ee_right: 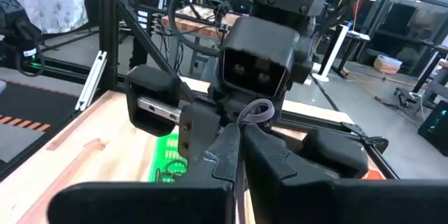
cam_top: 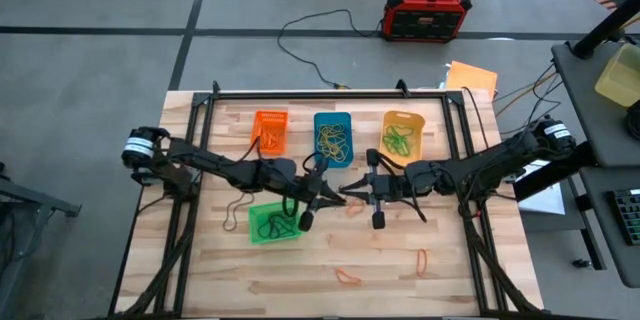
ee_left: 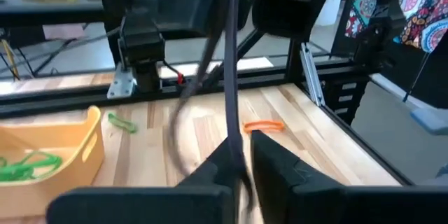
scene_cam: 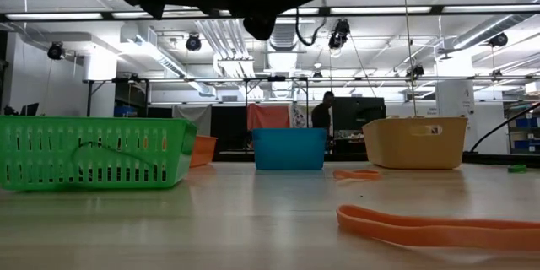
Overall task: Sort rubber bands into baskets
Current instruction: Put the violet rubberband into the green bin, then put the orange rubberband into the orange bin
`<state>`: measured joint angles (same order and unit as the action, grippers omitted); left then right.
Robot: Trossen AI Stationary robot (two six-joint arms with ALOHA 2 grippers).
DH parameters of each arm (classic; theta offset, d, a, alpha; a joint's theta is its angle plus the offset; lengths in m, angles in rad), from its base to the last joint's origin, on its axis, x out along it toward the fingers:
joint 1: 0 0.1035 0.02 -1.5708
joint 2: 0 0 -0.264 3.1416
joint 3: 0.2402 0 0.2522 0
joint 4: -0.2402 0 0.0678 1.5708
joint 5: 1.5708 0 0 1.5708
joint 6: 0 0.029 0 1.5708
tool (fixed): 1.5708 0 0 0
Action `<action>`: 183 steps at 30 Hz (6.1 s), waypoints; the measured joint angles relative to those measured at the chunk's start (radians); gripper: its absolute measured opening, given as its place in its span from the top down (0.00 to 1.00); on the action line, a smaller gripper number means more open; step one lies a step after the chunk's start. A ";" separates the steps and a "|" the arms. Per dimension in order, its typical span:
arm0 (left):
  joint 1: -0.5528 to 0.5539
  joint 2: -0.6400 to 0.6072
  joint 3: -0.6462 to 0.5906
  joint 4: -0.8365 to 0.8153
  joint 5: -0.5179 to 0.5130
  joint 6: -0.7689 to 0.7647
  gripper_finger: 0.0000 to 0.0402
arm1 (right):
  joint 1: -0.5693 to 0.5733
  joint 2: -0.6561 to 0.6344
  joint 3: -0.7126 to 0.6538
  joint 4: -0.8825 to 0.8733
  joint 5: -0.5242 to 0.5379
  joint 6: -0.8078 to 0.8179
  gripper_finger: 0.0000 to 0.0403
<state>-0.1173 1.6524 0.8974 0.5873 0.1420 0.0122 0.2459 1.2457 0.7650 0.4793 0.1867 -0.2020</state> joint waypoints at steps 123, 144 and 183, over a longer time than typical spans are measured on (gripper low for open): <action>-0.126 -0.453 -0.061 -0.823 -0.441 -0.073 0.72 | -0.010 0.405 0.002 -0.564 0.015 0.349 0.96; -0.126 -0.308 -0.061 -0.602 -0.394 -0.021 0.72 | -0.006 0.183 -0.002 -0.329 0.023 0.147 0.98; -0.097 -0.050 -0.028 -0.344 -0.359 0.134 0.99 | -0.030 0.183 0.000 -0.152 0.023 0.076 0.95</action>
<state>-0.2138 1.6020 0.8696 0.2432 -0.2173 0.1458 0.2161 1.4284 0.7650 0.3276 0.2100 -0.1262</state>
